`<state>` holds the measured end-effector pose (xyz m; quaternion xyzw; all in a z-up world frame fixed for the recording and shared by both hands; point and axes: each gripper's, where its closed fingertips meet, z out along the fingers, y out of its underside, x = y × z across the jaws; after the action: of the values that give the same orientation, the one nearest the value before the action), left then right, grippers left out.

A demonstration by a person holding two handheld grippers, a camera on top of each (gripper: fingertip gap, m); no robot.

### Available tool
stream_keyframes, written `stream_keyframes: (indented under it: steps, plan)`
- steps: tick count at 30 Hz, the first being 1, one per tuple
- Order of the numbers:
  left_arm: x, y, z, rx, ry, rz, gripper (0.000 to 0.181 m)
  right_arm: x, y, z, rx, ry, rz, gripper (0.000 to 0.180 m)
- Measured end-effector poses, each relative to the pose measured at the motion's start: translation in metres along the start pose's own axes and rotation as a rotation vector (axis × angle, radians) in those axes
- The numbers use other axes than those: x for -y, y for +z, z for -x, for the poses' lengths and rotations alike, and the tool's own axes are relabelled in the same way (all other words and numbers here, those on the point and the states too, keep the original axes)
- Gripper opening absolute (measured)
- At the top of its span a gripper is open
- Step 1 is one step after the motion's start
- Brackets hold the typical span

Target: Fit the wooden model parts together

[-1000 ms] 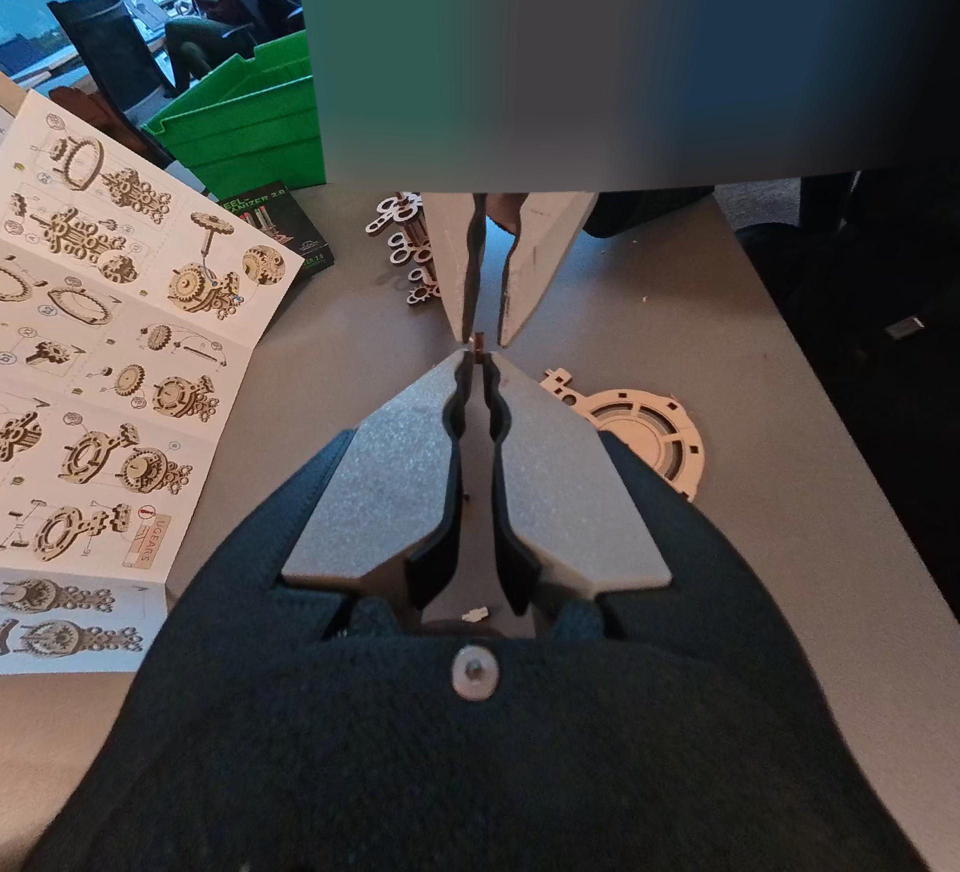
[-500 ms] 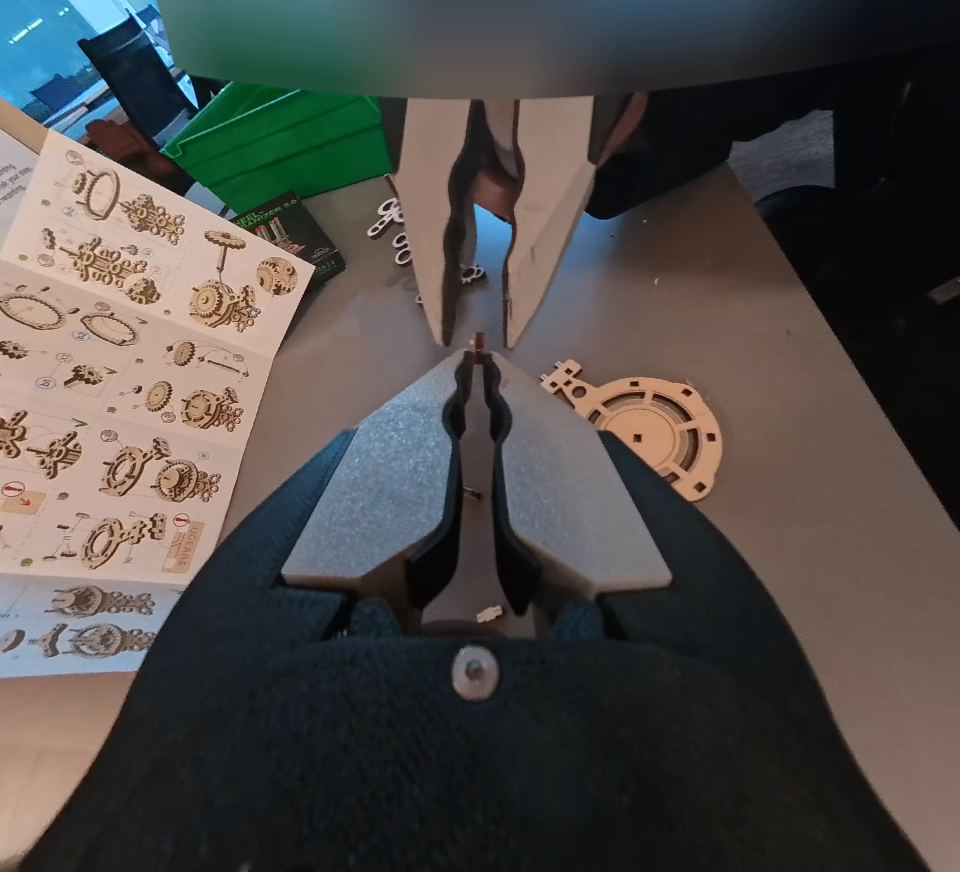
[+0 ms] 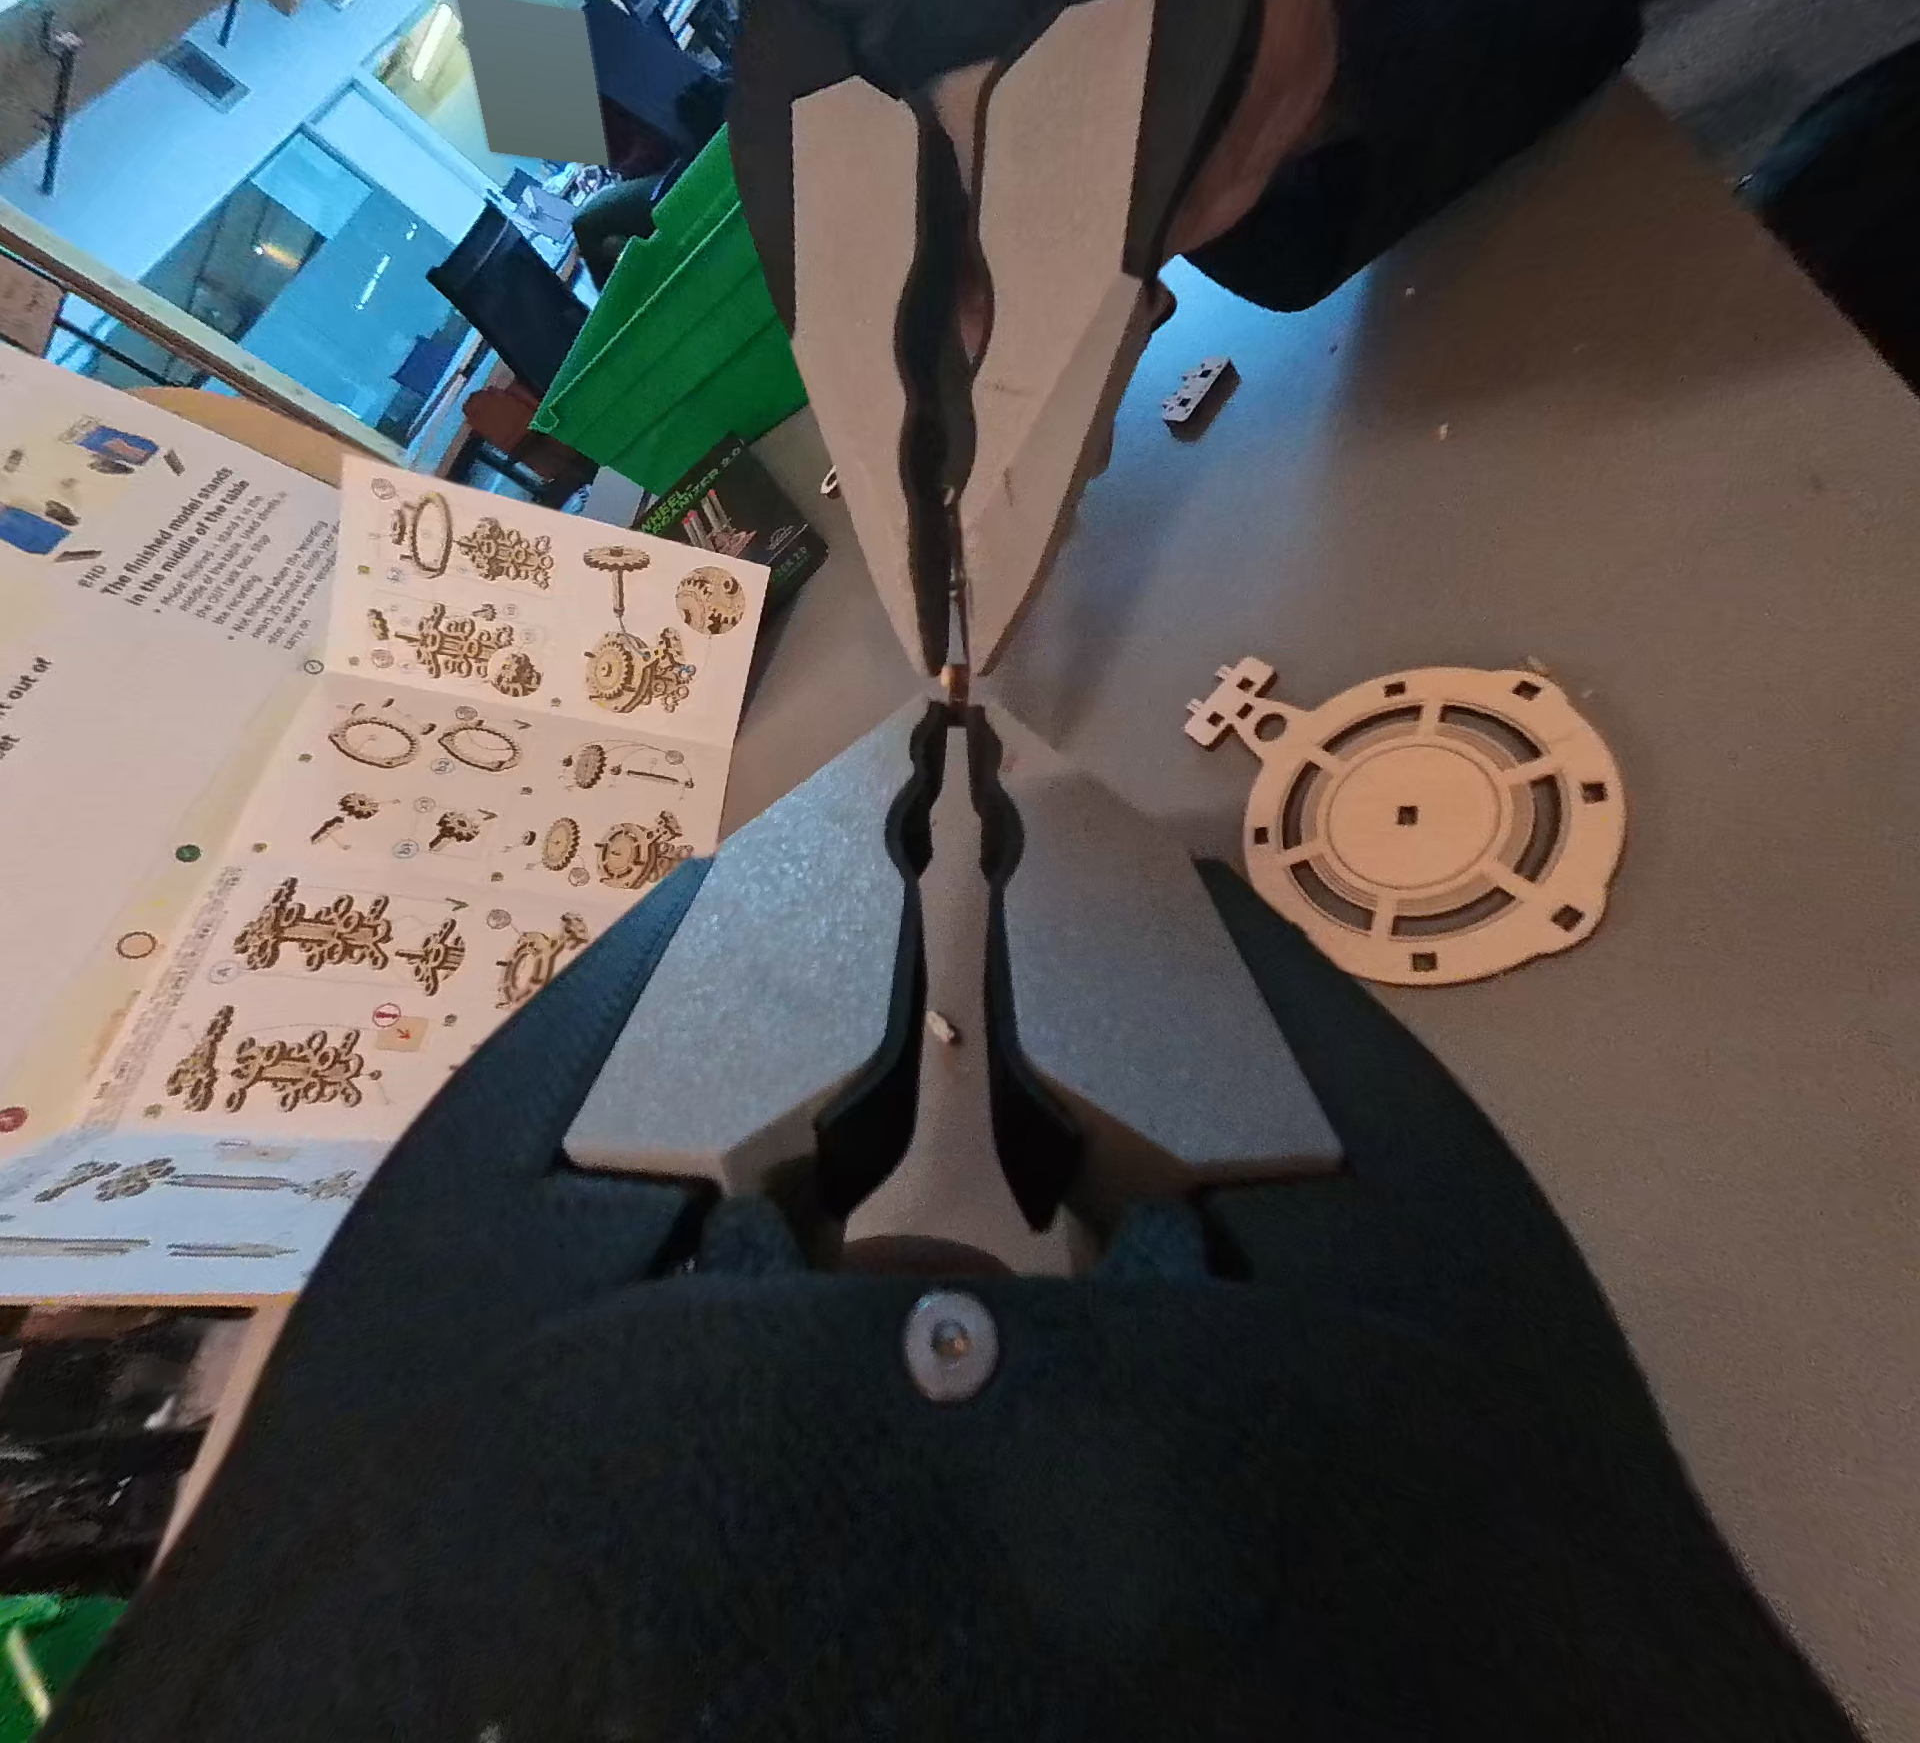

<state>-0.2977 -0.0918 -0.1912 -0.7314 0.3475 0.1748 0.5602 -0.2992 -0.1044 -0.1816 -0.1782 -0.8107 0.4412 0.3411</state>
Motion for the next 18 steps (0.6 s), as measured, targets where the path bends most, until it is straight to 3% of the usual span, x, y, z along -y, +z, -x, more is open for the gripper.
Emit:
stream_keyframes:
  steps: [15, 18]
  plan:
    - [-0.001, 0.0, 0.002, 0.03, 0.042, 0.025, 0.001, 0.0, 0.002, 0.006, -0.01, -0.081, 0.01, 0.007]
    - [-0.004, 0.003, -0.001, 0.022, 0.057, 0.042, 0.001, -0.007, 0.001, -0.005, -0.048, -0.055, 0.043, 0.0]
